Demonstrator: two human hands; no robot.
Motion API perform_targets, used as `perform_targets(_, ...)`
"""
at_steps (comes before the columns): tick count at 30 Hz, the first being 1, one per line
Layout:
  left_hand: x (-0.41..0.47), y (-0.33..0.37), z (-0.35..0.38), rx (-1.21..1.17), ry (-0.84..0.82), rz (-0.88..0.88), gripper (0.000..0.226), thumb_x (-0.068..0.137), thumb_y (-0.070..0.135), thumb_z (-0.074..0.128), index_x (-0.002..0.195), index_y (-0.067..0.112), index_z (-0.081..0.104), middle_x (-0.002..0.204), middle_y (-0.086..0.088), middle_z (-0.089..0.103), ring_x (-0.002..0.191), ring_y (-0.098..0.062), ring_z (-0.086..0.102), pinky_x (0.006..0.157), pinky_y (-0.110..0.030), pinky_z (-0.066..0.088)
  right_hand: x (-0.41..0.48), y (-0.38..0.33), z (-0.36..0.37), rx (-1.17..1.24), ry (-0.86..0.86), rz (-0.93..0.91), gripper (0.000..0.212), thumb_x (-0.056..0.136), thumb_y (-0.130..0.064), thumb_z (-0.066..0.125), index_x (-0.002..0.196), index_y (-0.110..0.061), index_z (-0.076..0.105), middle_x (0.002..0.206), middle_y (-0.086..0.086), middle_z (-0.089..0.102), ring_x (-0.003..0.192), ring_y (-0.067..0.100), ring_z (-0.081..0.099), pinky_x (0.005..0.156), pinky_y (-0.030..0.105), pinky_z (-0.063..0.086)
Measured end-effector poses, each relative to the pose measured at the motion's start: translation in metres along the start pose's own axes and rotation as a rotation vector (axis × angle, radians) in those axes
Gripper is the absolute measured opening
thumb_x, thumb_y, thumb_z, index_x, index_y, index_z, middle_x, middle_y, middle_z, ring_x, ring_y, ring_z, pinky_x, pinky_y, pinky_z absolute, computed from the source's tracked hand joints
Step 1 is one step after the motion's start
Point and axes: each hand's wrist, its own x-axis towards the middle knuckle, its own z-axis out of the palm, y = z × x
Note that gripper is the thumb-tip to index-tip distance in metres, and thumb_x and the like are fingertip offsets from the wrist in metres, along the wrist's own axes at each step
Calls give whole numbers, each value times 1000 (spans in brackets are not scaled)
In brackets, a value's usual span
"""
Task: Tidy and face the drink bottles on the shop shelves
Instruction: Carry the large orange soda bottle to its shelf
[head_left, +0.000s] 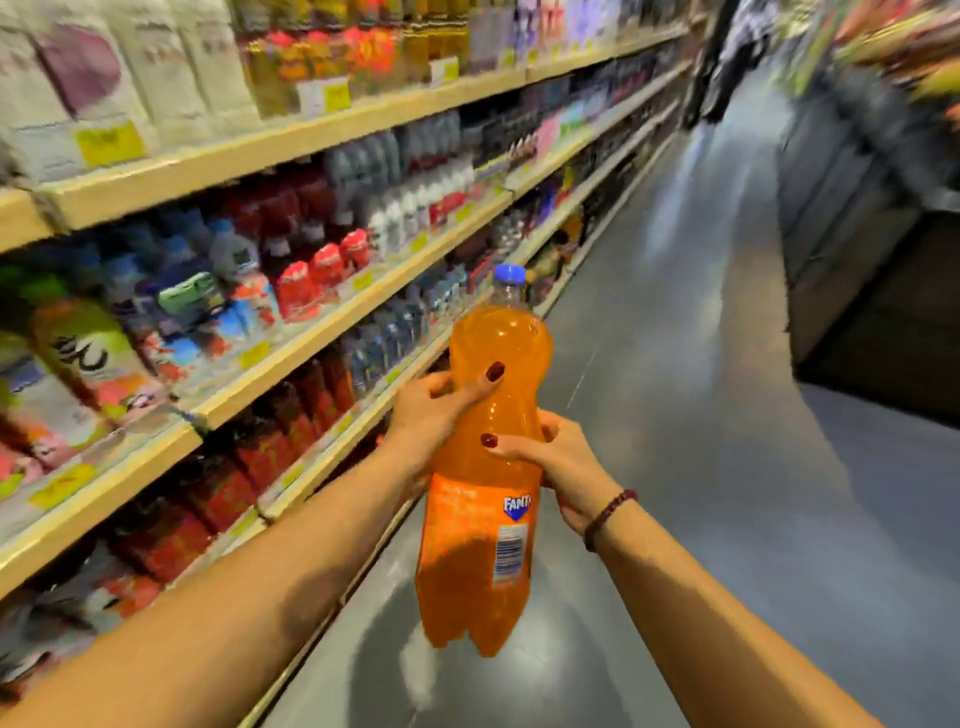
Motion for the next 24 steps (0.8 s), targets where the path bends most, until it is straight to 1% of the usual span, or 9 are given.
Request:
perform_targets(1, 9, 3, 21, 3, -33, 3, 24, 72, 38, 74, 84, 18, 67, 61, 9, 72, 53, -3, 67, 43, -13, 47, 1, -5, -22, -6, 30, -12, 52, 55, -30, 85, 102, -23, 65, 94, -5, 75, 84, 15, 72, 62, 24, 56)
perform_targets(2, 17, 5, 42, 2, -69, 1, 28, 71, 39, 74, 87, 18, 67, 65, 8, 73, 56, -5, 69, 44, -14, 49, 1, -10, -42, -11, 61, -21, 49, 57, -31, 85, 101, -25, 64, 91, -7, 75, 81, 13, 73, 60, 23, 56)
perform_targets(5, 40, 12, 99, -5, -136, -18, 57, 54, 51, 75, 99, 17, 68, 85, -1, 76, 72, -17, 73, 53, -24, 55, 2, -24, -98, 2, 152, -41, 48, 58, -33, 79, 103, -24, 63, 93, -6, 74, 80, 13, 73, 59, 22, 55)
perform_targets(7, 57, 15, 133, -5, -179, -23, 64, 50, 53, 75, 102, 17, 68, 90, -4, 75, 77, -20, 73, 58, -28, 57, 4, -31, -130, 7, 215, -47, 51, 57, -36, 79, 104, -23, 63, 97, -3, 73, 80, 14, 72, 59, 22, 56)
perform_targets(8, 66, 16, 149, -4, -202, -29, 64, 50, 53, 76, 102, 16, 67, 89, -4, 76, 77, -20, 73, 59, -29, 58, 5, -35, -145, 9, 242, -51, 53, 57, -37, 82, 104, -24, 62, 97, -3, 73, 80, 14, 72, 59, 22, 56)
perform_targets(11, 94, 19, 192, -9, -270, -30, 52, 56, 48, 76, 97, 18, 67, 76, 3, 76, 69, -15, 73, 50, -23, 54, 14, -43, -185, 16, 317, -56, 58, 53, -40, 79, 106, -24, 61, 101, -1, 72, 84, 16, 71, 61, 24, 57)
perform_targets(15, 146, 15, 237, -8, -335, -51, 36, 69, 39, 75, 96, 16, 67, 74, 3, 76, 67, -14, 73, 48, -22, 53, 43, -50, -234, 21, 393, -54, 71, 46, -46, 76, 111, -22, 60, 106, 3, 71, 90, 20, 70, 66, 29, 58)
perform_targets(19, 218, 16, 272, -7, -375, -70, 35, 74, 37, 74, 99, 14, 66, 79, 1, 76, 68, -15, 73, 49, -24, 55, 98, -62, -281, -1, 439, -31, 79, 50, -45, 75, 120, -15, 57, 112, 7, 70, 95, 25, 69, 77, 37, 59)
perform_targets(24, 323, 32, 310, 17, -411, -50, 48, 63, 48, 74, 99, 17, 66, 84, -1, 76, 70, -17, 73, 49, -24, 55, 188, -89, -336, -12, 482, -31, 69, 54, -42, 76, 115, -15, 60, 107, 5, 71, 93, 21, 70, 74, 32, 58)
